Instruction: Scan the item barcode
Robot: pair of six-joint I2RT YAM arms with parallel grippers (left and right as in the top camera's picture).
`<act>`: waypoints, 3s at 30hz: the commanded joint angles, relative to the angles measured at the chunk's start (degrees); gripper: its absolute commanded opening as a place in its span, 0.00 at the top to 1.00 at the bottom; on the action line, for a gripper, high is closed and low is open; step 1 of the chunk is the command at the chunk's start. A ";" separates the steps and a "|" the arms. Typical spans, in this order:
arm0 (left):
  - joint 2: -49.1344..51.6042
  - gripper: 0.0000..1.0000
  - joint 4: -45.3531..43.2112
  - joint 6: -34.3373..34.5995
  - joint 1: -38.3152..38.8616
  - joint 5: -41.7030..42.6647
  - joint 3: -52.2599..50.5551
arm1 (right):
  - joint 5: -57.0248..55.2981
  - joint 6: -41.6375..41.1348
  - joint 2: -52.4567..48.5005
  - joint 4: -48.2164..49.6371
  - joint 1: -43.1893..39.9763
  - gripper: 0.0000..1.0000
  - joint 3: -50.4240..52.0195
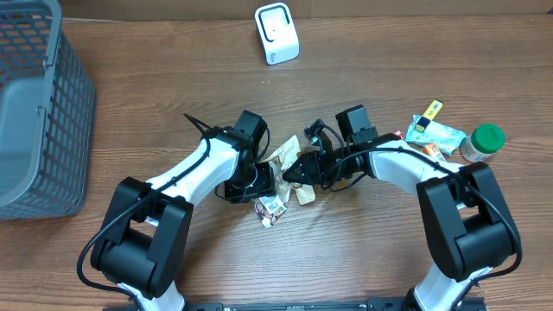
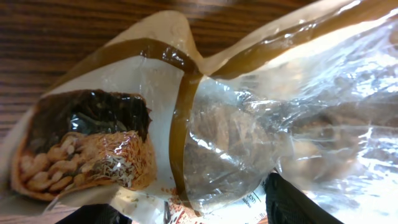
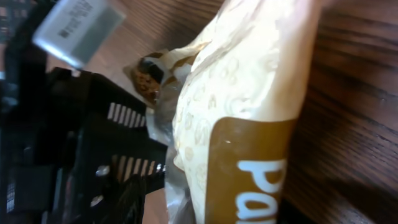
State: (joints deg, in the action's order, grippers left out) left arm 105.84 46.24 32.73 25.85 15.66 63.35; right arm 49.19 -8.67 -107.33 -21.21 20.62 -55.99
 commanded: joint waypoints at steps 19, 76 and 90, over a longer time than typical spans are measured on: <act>2.47 0.55 0.39 -3.63 0.11 -6.67 -1.84 | -3.13 -3.52 -0.22 2.69 5.14 0.71 0.33; 2.38 0.00 1.73 -27.41 -30.71 -14.58 20.98 | -51.93 16.28 -5.55 -2.21 4.44 0.96 -63.47; 2.38 0.00 1.73 -27.41 -30.71 -14.58 20.98 | -62.36 41.57 -26.71 23.04 4.44 0.96 -63.43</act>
State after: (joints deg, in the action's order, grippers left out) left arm 107.79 48.12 6.35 -4.97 0.64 83.24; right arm -9.89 24.01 -132.60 -0.12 25.28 -118.91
